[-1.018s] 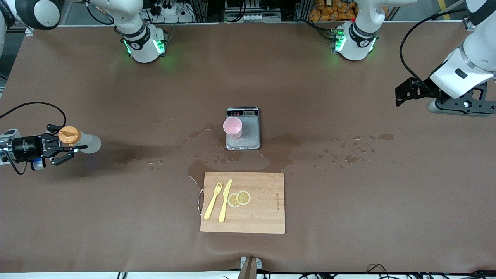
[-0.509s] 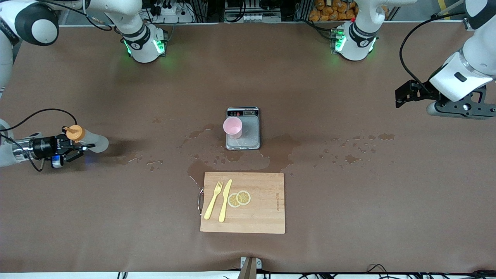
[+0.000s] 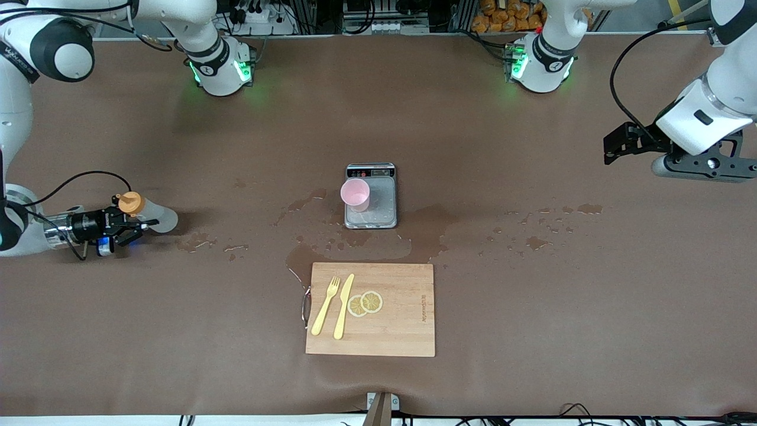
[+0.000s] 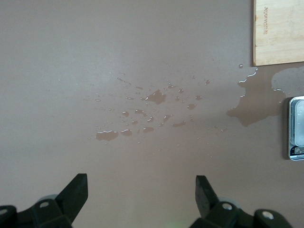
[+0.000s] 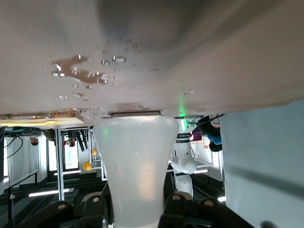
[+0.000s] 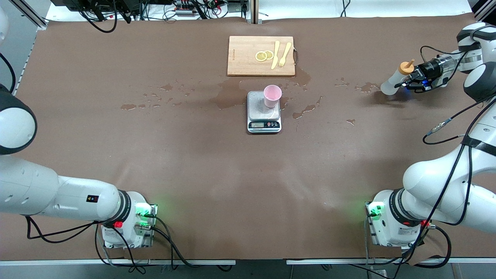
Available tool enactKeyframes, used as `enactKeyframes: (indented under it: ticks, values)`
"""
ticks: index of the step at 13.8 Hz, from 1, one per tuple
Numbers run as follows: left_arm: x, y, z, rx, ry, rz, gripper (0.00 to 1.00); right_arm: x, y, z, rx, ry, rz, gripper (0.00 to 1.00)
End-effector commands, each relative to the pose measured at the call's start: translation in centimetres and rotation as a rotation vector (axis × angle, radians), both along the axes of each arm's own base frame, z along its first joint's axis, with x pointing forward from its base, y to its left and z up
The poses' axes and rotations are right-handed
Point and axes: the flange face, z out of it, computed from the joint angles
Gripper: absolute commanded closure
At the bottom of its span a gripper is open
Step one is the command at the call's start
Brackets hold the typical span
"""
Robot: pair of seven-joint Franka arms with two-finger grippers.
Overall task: Add sauce to pink cup with both arms
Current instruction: 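Carry the bottle back beside the table edge with the right gripper, then set the bottle upright on the table and open the right gripper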
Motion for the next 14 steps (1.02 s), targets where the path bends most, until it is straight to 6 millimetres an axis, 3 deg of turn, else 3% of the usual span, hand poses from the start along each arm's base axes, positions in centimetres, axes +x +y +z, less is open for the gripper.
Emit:
enactKeyframes:
  ticks: [1, 5, 8, 10, 12, 14]
  values:
    - [0.26, 0.07, 0.51, -0.019, 0.001, 0.007, 0.00, -0.37, -0.18, -1.32, 0.014, -0.044, 0.020, 1.00]
    - [0.32, 0.15, 0.43, -0.019, 0.003, 0.008, 0.00, -0.38, -0.24, -1.91, -0.013, -0.044, 0.025, 1.00]
    - [0.37, 0.22, 0.34, -0.019, 0.004, 0.010, 0.00, -0.23, 0.02, -2.17, -0.039, -0.044, 0.041, 0.92]
    - [0.59, 0.20, -0.08, -0.018, 0.010, 0.009, 0.00, -0.21, -0.03, -2.22, -0.044, -0.045, 0.040, 0.72]
    - [0.59, 0.29, -0.09, -0.018, 0.012, 0.010, 0.00, -0.21, -0.03, -2.22, -0.044, -0.045, 0.040, 0.24]
    - [0.59, 0.29, -0.02, -0.018, 0.010, 0.010, 0.00, -0.06, 0.13, -2.30, -0.053, -0.048, 0.043, 0.00]
